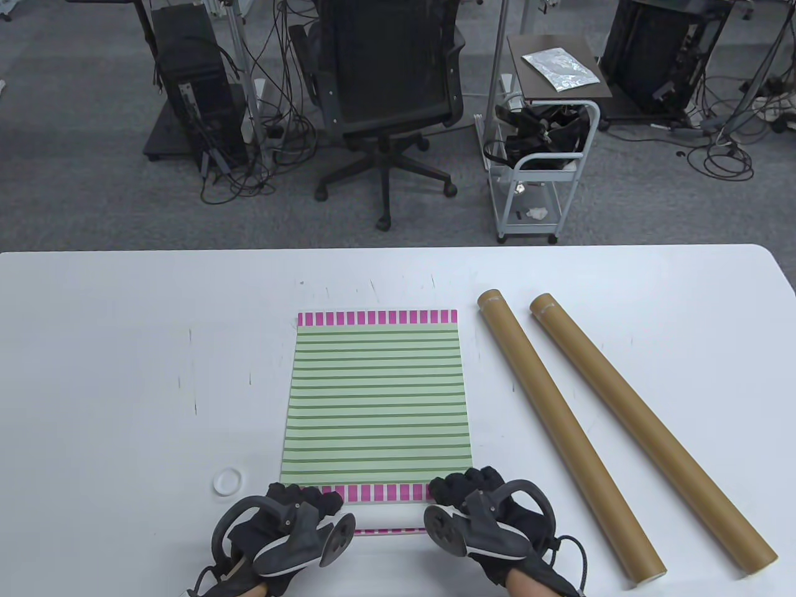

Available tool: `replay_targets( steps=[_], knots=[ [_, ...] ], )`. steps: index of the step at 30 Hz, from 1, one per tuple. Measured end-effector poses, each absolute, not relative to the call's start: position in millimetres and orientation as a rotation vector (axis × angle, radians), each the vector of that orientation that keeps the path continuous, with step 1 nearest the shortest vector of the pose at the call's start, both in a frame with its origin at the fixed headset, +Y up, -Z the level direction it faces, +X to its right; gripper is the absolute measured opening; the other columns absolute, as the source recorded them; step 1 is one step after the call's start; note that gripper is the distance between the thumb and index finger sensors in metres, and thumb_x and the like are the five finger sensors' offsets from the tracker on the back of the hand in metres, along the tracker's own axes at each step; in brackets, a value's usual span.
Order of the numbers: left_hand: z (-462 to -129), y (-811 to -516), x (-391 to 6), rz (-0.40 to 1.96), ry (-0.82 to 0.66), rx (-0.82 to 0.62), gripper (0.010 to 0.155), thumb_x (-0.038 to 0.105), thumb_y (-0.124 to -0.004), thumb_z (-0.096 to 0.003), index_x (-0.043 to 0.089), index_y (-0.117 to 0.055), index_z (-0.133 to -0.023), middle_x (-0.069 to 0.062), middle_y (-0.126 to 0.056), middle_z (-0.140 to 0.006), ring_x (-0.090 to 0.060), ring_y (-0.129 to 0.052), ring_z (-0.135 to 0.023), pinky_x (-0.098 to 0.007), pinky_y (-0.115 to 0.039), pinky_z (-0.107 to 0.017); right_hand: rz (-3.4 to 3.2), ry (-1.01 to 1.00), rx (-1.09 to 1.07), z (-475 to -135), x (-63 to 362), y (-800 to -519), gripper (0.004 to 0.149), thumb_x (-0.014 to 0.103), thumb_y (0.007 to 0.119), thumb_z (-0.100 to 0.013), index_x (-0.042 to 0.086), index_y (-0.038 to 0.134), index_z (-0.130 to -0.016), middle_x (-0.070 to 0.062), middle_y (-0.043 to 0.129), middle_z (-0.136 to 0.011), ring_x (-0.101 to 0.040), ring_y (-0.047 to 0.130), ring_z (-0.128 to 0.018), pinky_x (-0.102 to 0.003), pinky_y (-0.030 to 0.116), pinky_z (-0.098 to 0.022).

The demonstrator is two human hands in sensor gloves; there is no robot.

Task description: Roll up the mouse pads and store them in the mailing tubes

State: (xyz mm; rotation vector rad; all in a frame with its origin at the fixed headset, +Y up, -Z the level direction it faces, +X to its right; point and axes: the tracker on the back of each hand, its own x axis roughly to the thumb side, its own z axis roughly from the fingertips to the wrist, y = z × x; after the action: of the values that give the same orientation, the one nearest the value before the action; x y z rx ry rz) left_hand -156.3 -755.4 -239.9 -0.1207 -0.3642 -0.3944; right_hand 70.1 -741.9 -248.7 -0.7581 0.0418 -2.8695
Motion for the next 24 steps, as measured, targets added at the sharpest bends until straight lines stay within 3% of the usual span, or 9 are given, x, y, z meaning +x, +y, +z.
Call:
replay_targets(
  steps=[5,8,12,21,24],
  knots=[
    [-240.2,-755.0,-156.3,-0.402,-0.356,-0.096,0.057,0.044,-0.072,-0.0394,0.039,-0.063,-0.096,0.007,-0.068,-0.107,-0.021,-0.08,-0.098,-0.046,-0.07,-0.076,-2.791,0.08,-0.734,-250.3,62.2,-747.3,0.05,0.04,0.073,-0.042,0.026,0.074,-0.091,0.001,0.084,-0.085,-0.022,0.085,-0.073,-0.049,0.068,-0.067],
    [-234.1,-748.2,-148.7,-0.265,-0.423,-0.116,0.068,0.051,-0.072,-0.0388,0.038,-0.047,-0.101,0.008,-0.054,-0.113,-0.022,-0.072,-0.104,-0.046,-0.065,-0.079,-2.834,0.063,-0.712,-253.1,63.2,-750.5,0.05,0.037,0.07,-0.044,0.025,0.073,-0.093,-0.001,0.083,-0.088,-0.024,0.084,-0.075,-0.051,0.067,-0.068],
    [-226.5,-745.0,-131.8,-0.331,-0.48,-0.087,0.06,0.051,-0.071,-0.0385,0.038,-0.062,-0.096,0.009,-0.073,-0.105,-0.017,-0.083,-0.096,-0.04,-0.072,-0.076,-2.821,0.063,-0.71,-253.5,63.3,-749.2,0.051,0.037,0.069,-0.045,0.025,0.072,-0.094,0.0,0.083,-0.088,-0.024,0.085,-0.075,-0.05,0.067,-0.067],
    [-230.0,-748.5,-137.8,-0.272,-0.454,-0.135,0.065,0.053,-0.071,-0.0373,0.036,-0.059,-0.099,0.008,-0.069,-0.109,-0.019,-0.078,-0.101,-0.038,-0.074,-0.075,-2.849,0.185,-0.766,-245.6,56.2,-740.5,0.047,0.04,0.074,-0.043,0.027,0.077,-0.088,0.001,0.087,-0.085,-0.023,0.088,-0.072,-0.049,0.07,-0.065],
    [-234.8,-751.5,-140.8,-0.244,-0.443,-0.167,0.068,0.054,-0.071,-0.0372,0.036,-0.055,-0.101,0.007,-0.065,-0.111,-0.02,-0.074,-0.104,-0.039,-0.072,-0.076,-2.797,0.161,-0.751,-247.0,54.9,-744.1,0.053,0.041,0.074,-0.042,0.026,0.073,-0.093,0.001,0.083,-0.089,-0.023,0.086,-0.076,-0.049,0.07,-0.066]
  ],
)
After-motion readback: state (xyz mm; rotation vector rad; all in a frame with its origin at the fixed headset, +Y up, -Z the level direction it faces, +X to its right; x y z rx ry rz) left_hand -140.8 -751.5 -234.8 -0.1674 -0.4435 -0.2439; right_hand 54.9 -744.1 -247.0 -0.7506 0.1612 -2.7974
